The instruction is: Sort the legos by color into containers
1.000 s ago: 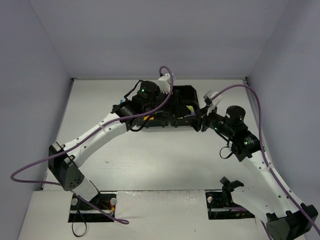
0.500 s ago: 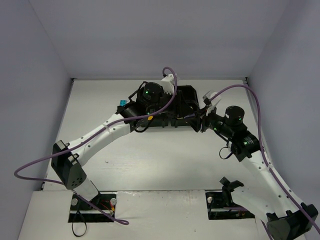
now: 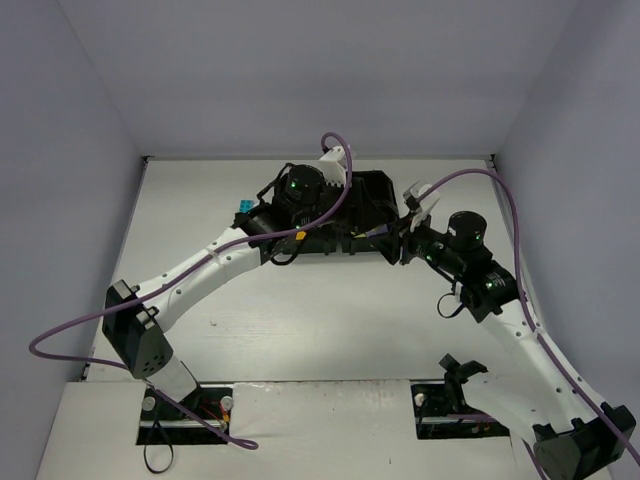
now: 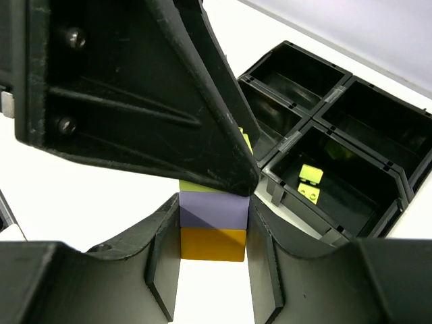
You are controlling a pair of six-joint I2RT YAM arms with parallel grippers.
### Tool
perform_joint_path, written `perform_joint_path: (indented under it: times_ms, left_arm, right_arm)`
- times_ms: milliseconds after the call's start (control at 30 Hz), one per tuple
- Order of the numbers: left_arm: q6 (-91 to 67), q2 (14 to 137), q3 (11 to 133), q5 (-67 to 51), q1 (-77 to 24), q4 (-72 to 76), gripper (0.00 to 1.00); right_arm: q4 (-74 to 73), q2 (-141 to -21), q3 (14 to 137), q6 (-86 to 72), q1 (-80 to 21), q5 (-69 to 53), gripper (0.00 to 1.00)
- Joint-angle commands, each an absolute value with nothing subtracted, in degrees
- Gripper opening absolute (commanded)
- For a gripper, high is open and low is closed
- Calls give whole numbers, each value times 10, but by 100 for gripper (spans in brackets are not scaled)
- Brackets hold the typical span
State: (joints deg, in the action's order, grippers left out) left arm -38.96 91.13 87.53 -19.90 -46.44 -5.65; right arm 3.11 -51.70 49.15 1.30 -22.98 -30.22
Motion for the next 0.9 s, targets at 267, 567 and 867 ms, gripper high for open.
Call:
perform_joint_path:
  times_ms: [267, 567, 867]
  left_arm:
    - [-396, 903, 889, -208, -464, -10, 0]
    - [-374, 904, 903, -202, -458, -45, 0]
    - [-368, 904, 903, -211, -439, -52, 0]
  right_arm:
    - [76, -514, 490, 8, -233, -282, 0]
    - [62, -497, 445, 7, -233, -268, 0]
    - [49, -478, 417, 4, -233, -261, 0]
